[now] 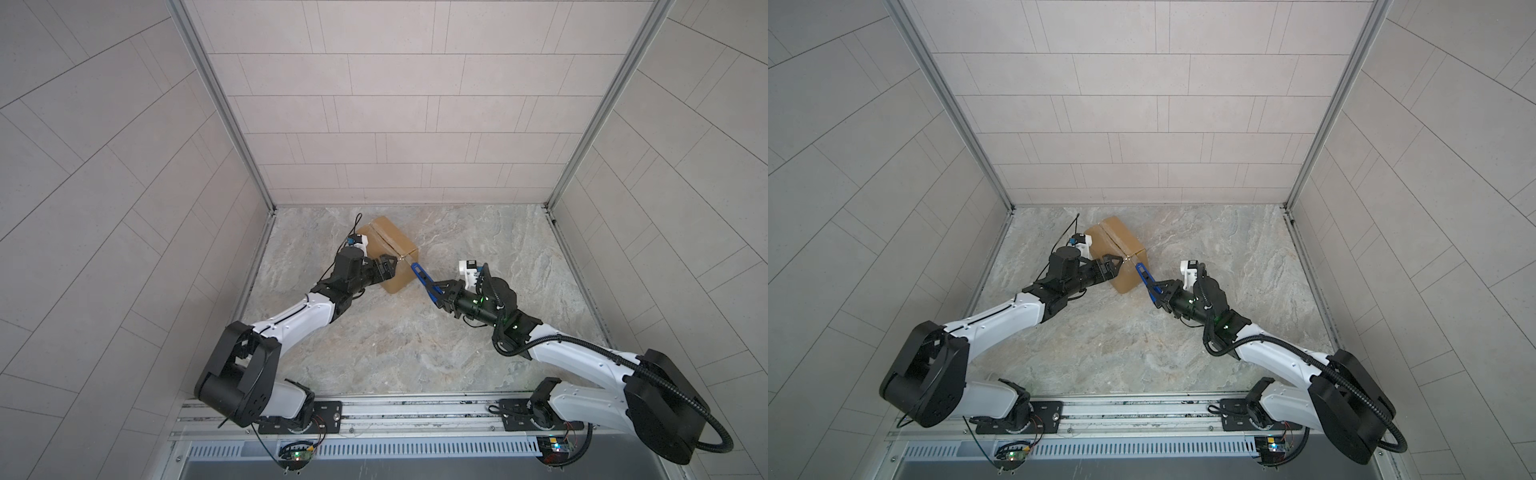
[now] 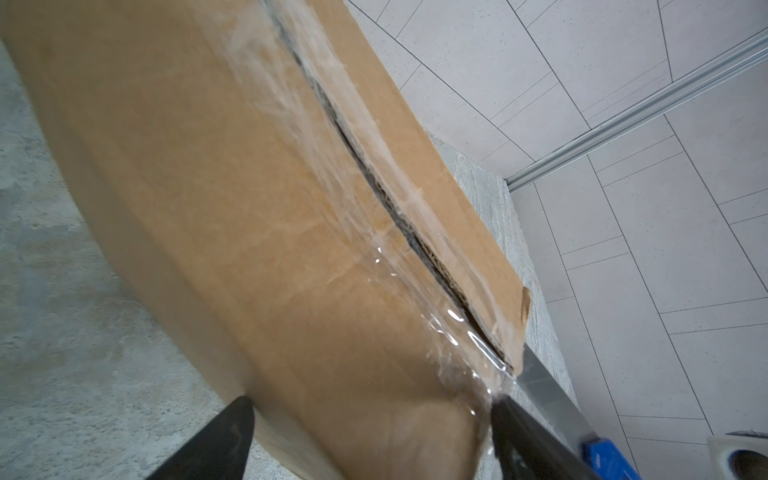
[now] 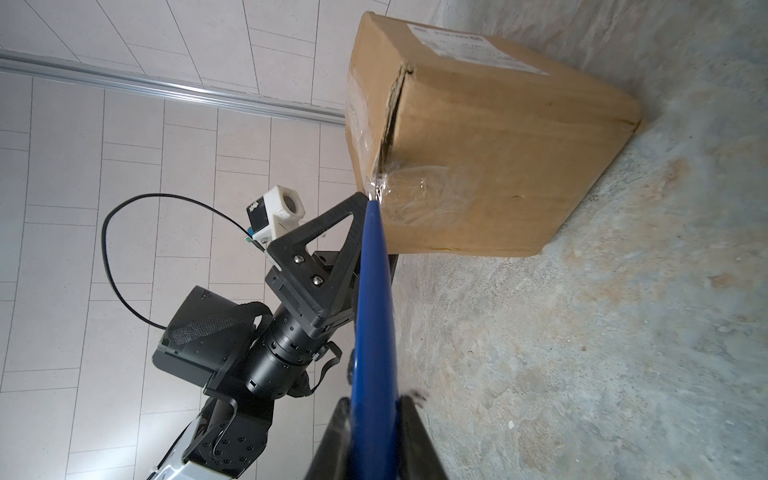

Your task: Unpack the express box

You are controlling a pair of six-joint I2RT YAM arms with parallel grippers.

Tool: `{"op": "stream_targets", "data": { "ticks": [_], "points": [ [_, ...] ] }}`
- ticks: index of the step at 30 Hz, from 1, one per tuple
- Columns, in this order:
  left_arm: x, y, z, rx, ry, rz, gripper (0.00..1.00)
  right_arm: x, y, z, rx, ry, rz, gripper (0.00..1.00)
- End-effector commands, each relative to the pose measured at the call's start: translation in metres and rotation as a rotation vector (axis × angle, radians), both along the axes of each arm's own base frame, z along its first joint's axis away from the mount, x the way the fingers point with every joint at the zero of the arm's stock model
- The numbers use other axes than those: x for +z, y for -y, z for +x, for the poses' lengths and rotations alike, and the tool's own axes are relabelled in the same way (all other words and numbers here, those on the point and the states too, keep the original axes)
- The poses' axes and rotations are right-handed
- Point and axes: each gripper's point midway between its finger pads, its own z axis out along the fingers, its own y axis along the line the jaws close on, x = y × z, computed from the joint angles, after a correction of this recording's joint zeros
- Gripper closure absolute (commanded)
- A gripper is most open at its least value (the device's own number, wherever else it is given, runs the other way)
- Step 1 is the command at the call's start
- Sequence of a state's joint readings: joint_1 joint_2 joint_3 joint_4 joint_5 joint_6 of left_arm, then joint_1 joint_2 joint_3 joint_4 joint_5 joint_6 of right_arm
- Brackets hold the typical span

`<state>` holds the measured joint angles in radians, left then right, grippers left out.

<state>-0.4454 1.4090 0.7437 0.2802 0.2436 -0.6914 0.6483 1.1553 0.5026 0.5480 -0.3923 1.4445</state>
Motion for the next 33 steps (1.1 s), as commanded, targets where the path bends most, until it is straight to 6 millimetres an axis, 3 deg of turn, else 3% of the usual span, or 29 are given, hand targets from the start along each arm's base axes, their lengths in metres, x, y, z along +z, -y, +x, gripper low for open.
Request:
{"op": "stream_targets", "data": {
  "ticks": [1, 7, 25, 33],
  "points": [
    [0.012, 0.01, -0.001, -0.037, 0.026, -0.019, 0.08, 0.047, -0.012, -0.012, 0.077, 0.12, 0.079, 1.0],
    [0.014, 0.009, -0.001, -0.037, 0.03, -0.018, 0.08, 0.027, -0.02, -0.017, 0.113, 0.086, -0.051, 1.0],
    [0.017, 0.011, -0.001, -0.04, 0.032, -0.022, 0.08, 0.012, -0.027, -0.007, 0.107, 0.096, -0.074, 1.0],
    [0.028, 0.002, -0.001, -0.012, 0.052, -0.003, 0.07, 0.006, -0.028, -0.004, 0.106, 0.104, -0.096, 1.0]
  ]
}}
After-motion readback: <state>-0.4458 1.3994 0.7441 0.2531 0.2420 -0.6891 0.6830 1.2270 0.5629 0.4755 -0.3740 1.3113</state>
